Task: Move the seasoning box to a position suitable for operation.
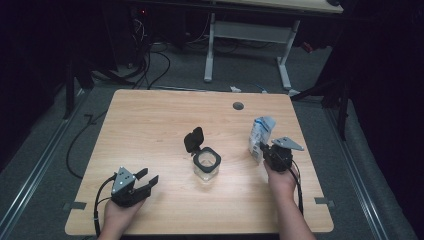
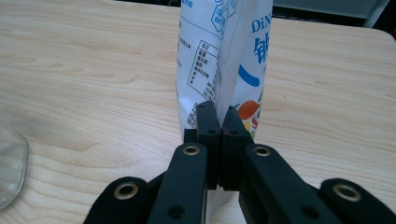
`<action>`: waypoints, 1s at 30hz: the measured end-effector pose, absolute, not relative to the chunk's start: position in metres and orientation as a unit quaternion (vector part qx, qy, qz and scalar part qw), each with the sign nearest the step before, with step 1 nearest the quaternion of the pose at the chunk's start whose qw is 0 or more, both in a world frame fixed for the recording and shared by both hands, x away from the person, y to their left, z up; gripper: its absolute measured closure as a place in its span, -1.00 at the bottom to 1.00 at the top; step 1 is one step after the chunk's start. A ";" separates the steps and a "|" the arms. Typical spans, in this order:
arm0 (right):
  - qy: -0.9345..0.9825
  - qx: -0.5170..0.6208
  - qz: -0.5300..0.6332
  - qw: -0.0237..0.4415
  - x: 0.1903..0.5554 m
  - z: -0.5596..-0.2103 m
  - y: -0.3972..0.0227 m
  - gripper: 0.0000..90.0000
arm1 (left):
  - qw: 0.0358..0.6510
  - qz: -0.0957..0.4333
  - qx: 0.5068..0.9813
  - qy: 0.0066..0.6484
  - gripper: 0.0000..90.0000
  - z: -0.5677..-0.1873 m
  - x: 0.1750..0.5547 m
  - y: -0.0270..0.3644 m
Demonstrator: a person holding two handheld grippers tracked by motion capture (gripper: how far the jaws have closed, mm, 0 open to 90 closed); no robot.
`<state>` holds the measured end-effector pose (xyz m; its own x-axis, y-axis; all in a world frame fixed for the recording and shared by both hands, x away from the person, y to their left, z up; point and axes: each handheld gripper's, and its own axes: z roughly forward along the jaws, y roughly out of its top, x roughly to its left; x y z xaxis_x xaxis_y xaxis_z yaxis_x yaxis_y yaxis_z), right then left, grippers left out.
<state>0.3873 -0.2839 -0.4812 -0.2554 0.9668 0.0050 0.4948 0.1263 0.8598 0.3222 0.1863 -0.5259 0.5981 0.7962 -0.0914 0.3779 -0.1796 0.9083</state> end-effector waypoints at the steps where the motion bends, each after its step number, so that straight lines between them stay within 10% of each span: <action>1: 0.690 0.528 0.395 0.297 0.386 -0.480 -0.284 0.99 | 0.505 0.207 0.740 0.392 0.01 -0.526 0.322 0.186; 30: 0.721 0.500 0.407 0.255 0.344 -0.468 -0.286 1.00 | 0.510 0.211 0.744 0.376 -0.07 -0.528 0.322 0.183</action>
<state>0.3439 -0.2857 -0.4684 -0.3703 0.9281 0.0395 0.5132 0.1689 0.8415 0.3217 0.1830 -0.5276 0.6274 0.7756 -0.0695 0.3437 -0.1957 0.9185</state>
